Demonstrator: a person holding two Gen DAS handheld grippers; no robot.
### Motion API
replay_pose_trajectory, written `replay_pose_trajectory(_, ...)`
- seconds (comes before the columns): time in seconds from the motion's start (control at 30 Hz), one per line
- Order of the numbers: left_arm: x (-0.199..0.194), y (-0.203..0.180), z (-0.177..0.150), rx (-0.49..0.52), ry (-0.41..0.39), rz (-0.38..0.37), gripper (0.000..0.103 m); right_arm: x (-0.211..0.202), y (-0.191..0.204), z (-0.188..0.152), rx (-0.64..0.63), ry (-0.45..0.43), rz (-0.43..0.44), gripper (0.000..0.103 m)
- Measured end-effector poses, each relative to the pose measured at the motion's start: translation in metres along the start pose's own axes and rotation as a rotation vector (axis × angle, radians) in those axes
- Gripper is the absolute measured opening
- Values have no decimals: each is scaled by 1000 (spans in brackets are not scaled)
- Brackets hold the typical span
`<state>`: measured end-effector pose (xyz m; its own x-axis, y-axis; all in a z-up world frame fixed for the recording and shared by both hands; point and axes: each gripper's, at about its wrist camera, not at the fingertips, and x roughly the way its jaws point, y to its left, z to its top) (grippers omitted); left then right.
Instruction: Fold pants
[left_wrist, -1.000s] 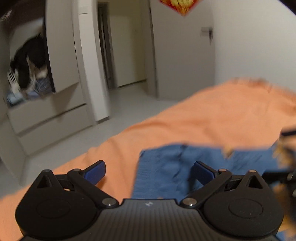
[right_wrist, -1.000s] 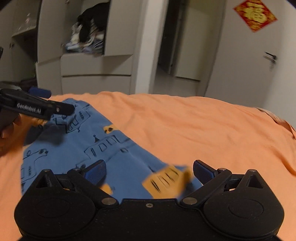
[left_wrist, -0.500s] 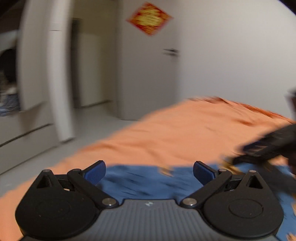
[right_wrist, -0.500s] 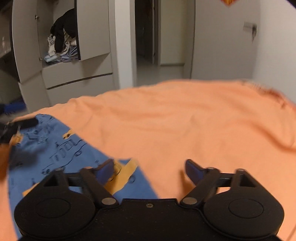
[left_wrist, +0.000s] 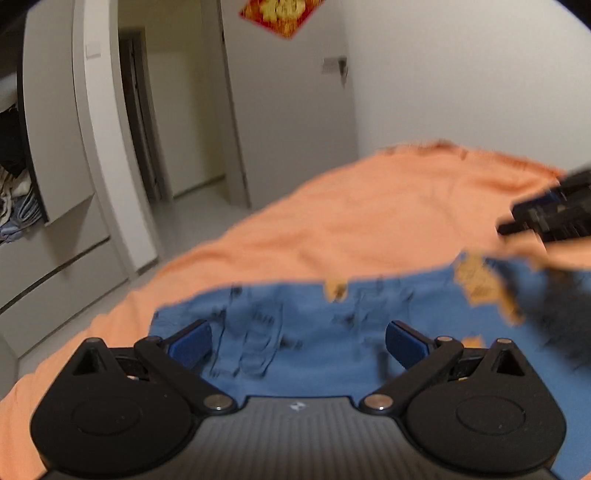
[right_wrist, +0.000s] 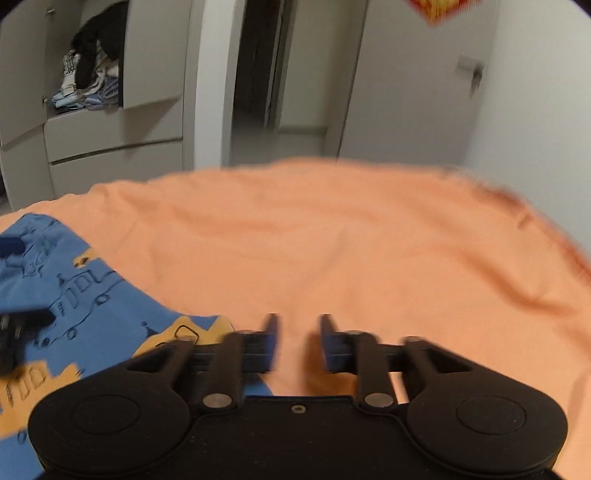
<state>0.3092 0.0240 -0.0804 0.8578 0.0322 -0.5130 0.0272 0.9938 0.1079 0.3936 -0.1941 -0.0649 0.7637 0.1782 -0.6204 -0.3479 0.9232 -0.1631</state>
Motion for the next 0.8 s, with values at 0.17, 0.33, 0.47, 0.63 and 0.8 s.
replay_pose_trajectory(0.17,7,-26,-7,140,50,-5,103,-61,29,-48,-59,-27,-19,57)
replay_pose_trajectory(0.33,11,-27,-8,171,62,83,103,-96,17,-115,-172,-28,-237,99)
replay_pose_trajectory(0.47,10,-20,-6,135,73,122,103,-121,-36,-147,-177,47,-418,102)
replay_pose_trajectory(0.63,-16,-45,7,173,3,116,103,-172,-101,-171,-9,67,-555,102)
replay_pose_trajectory(0.8,-24,-130,51,116,-21,-228,103,-250,-136,-189,454,-27,-457,102)
